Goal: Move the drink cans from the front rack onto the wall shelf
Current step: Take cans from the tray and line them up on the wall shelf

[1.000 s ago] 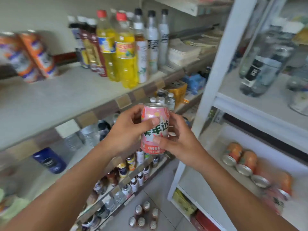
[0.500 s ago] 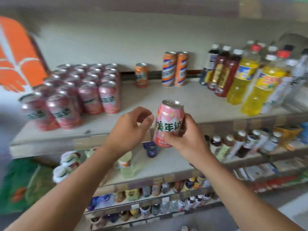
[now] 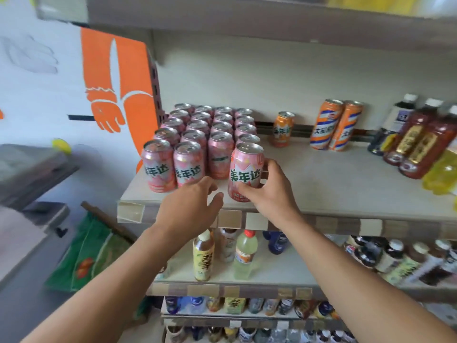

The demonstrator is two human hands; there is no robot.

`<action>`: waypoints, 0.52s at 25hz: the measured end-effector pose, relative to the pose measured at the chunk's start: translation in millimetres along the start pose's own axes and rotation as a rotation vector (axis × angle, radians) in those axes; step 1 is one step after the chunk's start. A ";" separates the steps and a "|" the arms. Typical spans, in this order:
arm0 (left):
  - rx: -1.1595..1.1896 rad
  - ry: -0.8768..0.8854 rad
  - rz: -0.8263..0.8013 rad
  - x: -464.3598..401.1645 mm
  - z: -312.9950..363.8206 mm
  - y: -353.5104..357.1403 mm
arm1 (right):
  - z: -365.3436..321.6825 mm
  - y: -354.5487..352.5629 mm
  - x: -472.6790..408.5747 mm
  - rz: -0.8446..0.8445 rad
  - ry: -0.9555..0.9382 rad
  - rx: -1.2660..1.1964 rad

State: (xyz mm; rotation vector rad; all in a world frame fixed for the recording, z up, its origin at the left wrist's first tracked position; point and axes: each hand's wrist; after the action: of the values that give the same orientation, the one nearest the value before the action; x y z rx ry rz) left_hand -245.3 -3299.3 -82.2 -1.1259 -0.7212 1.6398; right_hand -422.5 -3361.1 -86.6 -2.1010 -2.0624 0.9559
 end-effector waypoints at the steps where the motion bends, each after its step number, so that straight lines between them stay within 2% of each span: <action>1: -0.002 0.007 -0.003 0.2 -6.5 -1.4 | -1.0 9.4 -4.1 -0.002 -0.002 0.015; 13: 0.014 0.070 -0.047 -9.7 -44.9 -5.2 | 2.1 66.7 -16.9 0.000 0.029 0.085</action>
State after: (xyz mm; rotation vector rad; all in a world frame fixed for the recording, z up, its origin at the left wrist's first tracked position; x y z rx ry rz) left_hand -201.2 -3309.1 -92.2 -1.1419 -0.6852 1.5565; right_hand -362.7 -3384.8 -111.3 -2.0608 -1.9716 0.9883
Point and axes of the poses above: each hand's wrist, its own x-axis away from the middle knuckle, its own y-axis out of the palm, z = x × y, and after that the axes turned 3 degrees about -y, right-handed
